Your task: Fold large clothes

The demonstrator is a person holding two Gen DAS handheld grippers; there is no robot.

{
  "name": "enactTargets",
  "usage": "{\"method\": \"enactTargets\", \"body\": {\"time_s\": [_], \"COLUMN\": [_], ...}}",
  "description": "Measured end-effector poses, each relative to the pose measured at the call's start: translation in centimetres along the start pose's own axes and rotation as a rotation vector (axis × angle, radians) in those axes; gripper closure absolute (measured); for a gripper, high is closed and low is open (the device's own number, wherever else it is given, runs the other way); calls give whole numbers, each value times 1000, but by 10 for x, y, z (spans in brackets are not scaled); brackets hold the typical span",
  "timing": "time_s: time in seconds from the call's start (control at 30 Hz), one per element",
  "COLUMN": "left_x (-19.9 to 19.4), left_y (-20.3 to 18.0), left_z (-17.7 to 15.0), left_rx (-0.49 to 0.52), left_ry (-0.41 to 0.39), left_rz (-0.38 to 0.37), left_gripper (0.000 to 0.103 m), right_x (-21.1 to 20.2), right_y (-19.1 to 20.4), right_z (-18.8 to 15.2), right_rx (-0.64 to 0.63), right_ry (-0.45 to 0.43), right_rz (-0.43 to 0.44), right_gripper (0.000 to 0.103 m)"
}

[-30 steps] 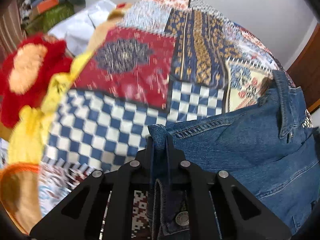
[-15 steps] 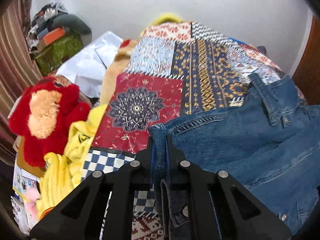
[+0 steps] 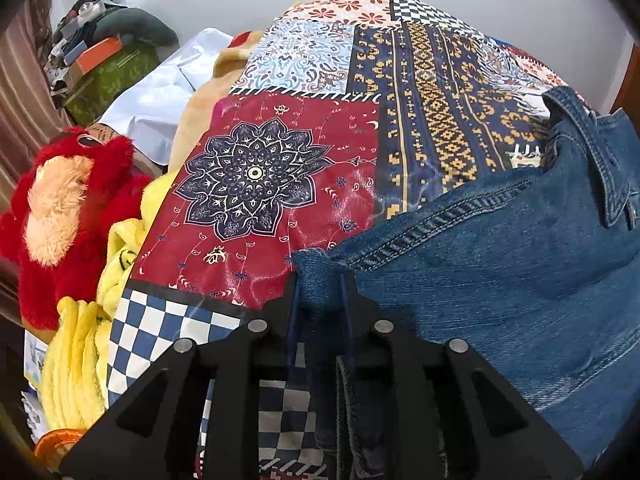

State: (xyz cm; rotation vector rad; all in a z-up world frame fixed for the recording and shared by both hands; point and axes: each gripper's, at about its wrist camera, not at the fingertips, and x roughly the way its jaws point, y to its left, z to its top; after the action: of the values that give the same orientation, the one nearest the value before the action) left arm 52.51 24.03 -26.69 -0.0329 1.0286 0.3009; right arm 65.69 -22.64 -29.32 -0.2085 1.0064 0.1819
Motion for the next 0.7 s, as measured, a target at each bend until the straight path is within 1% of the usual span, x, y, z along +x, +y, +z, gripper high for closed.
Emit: {"method": "enactTargets", "body": {"time_s": [0.03,0.07,0.1,0.13,0.27,0.37,0.43,0.47,0.53,0.6,0.7], "left_x": [-1,-1,-1,-2,-8,-21,-35,-44,-67,-93,-133], "left_y": [-1,-1,-1,0,3,3,4,4,2,-3,-9], "left_z": [-1,-2,-3,-3,-6,-9,-11,-12,-15,-18,-26], "left_rx": [7,14,17,16,6,8,3,2,9,27,51], "left_ry": [-4,-3,1,7,31,34,26,17,-18,-61,-113], "left_rz": [0,1,-2,-8,-25,-17,-33,-42,-46,-46,-69], "left_gripper": [83,83,82,81,74,72,69,67,56,51,43], "right_x": [-1,-1,-2,-4,-14,-35,-57,-68,-98,-121,-159], "right_y": [1,2,0,-5,-19,-20,-15,-12,-8,-4,3], "right_z": [0,0,-1,-2,-3,-4,-6,-7,-10,-11,-18], "right_rx": [-18,-33,-37,-26,38,40,17,6,-10,-16,-21], "right_ry": [-5,-11,-16,-8,19,17,-14,-34,-81,-113,-159], "right_rz": [-51,-105,-119,-91,-34,-18,-21,-20,-5,12,43], "right_gripper": [45,32,31,31,31,31,31,31,31,31,30]}}
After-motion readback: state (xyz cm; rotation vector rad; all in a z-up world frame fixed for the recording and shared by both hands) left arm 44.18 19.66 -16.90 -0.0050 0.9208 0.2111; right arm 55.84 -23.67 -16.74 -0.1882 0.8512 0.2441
